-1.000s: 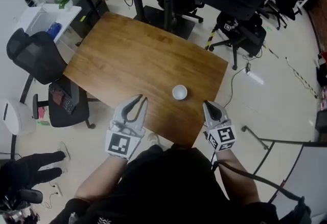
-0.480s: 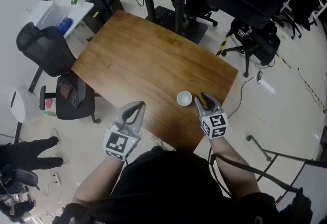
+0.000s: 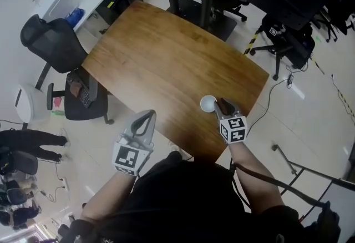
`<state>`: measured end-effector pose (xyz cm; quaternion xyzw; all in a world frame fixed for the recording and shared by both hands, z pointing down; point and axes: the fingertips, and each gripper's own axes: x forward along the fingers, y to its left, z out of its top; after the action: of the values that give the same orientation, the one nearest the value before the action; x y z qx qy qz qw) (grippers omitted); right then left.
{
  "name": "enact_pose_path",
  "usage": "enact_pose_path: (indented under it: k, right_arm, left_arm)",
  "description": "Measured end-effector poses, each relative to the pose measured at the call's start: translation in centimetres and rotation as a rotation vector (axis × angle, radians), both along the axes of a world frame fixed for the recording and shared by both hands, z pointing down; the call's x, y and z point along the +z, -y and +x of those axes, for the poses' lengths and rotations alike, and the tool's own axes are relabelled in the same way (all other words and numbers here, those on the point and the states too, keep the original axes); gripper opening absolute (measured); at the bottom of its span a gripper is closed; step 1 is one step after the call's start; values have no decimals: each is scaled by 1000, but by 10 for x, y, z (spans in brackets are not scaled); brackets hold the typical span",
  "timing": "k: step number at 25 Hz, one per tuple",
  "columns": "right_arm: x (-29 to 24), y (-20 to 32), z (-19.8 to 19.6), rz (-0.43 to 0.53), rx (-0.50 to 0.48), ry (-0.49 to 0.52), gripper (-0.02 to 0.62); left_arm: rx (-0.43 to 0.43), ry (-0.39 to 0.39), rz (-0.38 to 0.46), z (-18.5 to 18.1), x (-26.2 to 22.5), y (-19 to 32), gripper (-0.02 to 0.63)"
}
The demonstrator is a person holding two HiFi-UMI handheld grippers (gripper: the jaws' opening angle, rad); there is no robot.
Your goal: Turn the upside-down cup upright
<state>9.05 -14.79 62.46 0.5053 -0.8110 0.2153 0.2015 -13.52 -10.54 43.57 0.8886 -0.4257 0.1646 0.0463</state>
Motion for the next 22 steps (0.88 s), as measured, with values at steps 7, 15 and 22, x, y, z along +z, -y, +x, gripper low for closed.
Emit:
enact_pose_path:
  k: [7,15,22]
  right_arm:
    - [14,2,-4,-34,-5,7,101]
    - [23,5,-8,-29,3,-29,51]
    - [8,8,0,38,5,-112,23]
  left_arm:
    - [-41,15,36,-20,-12,12,-2]
    - [-71,23,35,-27,-15,13,-2]
    - [-96,13,46,-36,-21,11,-2]
